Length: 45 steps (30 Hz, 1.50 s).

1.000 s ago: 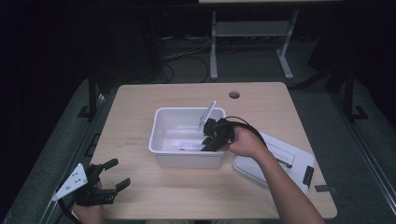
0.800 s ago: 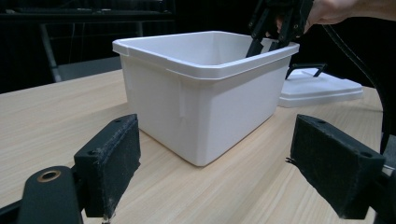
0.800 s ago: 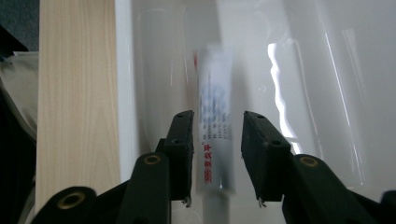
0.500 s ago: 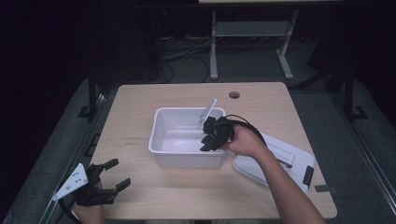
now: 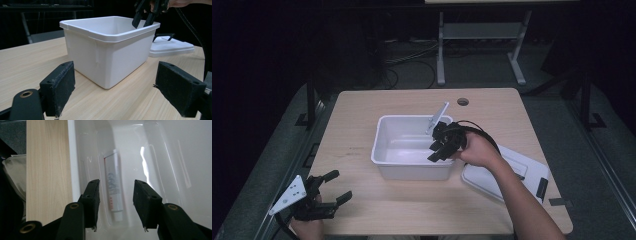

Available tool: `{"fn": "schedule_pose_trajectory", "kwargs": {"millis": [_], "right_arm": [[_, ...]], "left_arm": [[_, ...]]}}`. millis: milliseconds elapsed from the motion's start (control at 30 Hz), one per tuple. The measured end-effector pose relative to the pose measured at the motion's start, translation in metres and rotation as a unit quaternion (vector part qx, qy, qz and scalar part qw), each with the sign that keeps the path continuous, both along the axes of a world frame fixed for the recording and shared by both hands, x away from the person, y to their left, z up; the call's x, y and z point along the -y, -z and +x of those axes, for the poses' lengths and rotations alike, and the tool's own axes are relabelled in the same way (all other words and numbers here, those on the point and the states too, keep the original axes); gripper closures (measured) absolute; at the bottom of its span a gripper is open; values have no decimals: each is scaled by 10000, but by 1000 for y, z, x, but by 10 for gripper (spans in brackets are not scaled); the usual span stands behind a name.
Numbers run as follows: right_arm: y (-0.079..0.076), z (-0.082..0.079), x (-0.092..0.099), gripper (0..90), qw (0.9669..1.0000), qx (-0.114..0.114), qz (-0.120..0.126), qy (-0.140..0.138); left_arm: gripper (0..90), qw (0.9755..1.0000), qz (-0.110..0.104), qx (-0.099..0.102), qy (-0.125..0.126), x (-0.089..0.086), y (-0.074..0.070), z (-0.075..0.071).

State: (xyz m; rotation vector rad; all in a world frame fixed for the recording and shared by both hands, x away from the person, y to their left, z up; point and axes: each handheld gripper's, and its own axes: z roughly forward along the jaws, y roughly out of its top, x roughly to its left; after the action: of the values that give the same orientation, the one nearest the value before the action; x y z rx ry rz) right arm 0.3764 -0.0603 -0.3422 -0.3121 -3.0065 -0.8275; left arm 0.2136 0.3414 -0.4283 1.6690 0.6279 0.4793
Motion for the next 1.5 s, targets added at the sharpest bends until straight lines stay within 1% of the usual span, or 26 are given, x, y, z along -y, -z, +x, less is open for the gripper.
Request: {"fn": "schedule_pose_trajectory", "kwargs": {"millis": [167,267,333,467,567,767,900,1233,1433,1500], "right_arm": [[-8,-1,3,523,9999,74,43,58],[-12,-2,4,505,9999,89,19,76],[-15,-2,4,505,9998,153,44,76],[-19,-4,5,464,9997,204,66,96],[-21,-6,7,437,9996,234,67,126],[-24,-7,12,415,9994,261,144,193],[-26,-8,14,408,9993,283,129,188],[-33,-14,24,352,9988,309,226,297],[-37,-18,29,345,9986,347,236,318],[-38,-19,31,343,9983,389,283,314]], "left_arm": [[157,10000,2,3,-1,0,0,0],[157,10000,7,7,0,0,0,0],[157,10000,2,7,0,0,0,0],[157,10000,2,2,-10,-1,0,0],[157,10000,-1,10,-5,0,0,0],[157,10000,5,8,-13,0,0,0],[157,10000,21,0,-9,0,0,0],[157,10000,32,-1,-15,1,0,0],[157,10000,39,4,-8,1,0,0],[157,10000,55,4,3,2,-1,0]]}}
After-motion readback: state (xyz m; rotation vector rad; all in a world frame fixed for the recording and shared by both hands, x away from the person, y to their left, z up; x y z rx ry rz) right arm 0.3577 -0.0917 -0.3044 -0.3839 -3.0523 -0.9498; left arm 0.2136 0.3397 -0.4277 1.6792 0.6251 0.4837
